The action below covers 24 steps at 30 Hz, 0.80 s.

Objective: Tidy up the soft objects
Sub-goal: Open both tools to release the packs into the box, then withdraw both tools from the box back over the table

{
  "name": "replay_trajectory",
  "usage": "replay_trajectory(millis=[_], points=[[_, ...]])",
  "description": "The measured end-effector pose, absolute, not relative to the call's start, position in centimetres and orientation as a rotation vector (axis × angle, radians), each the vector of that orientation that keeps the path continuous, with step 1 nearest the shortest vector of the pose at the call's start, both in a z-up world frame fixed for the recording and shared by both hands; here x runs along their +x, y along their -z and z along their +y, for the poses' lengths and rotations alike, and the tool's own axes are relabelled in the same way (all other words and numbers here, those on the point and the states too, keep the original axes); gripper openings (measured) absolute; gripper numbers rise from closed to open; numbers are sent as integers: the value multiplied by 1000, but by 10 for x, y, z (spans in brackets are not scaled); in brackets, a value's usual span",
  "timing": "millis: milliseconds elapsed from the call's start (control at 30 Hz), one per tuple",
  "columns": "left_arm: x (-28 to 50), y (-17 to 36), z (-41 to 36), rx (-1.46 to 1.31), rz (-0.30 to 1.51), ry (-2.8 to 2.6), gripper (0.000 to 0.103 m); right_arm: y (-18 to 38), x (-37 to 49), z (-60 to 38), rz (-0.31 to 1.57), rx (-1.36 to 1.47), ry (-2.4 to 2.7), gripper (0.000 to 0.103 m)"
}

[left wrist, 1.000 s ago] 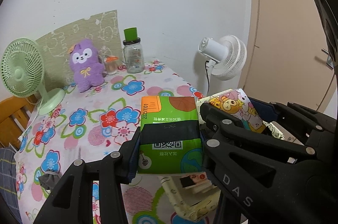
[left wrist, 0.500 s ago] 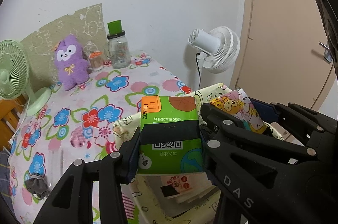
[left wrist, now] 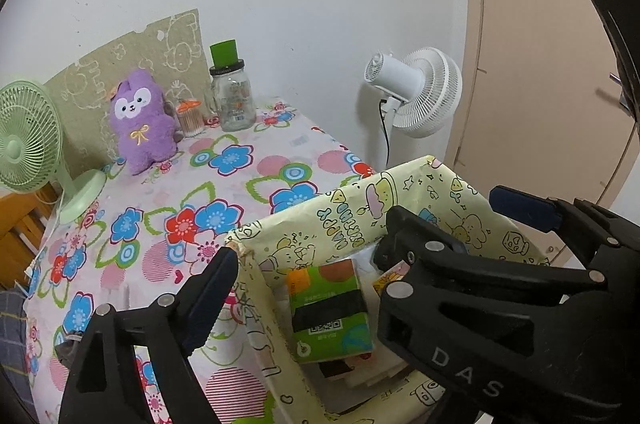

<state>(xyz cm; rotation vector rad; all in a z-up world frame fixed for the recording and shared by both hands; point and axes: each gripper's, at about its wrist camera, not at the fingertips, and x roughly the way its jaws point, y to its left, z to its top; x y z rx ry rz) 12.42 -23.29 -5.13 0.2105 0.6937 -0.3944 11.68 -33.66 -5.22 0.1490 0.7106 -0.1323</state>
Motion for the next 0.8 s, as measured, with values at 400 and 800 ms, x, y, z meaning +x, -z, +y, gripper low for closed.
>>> replay_trajectory(millis=[400,800], points=[[115,40,-211,197,668,384,90,40,107,-313,688,131,124,89],[104,31,-184,183,640,371,90,28,96,-285,668,110,116,89]])
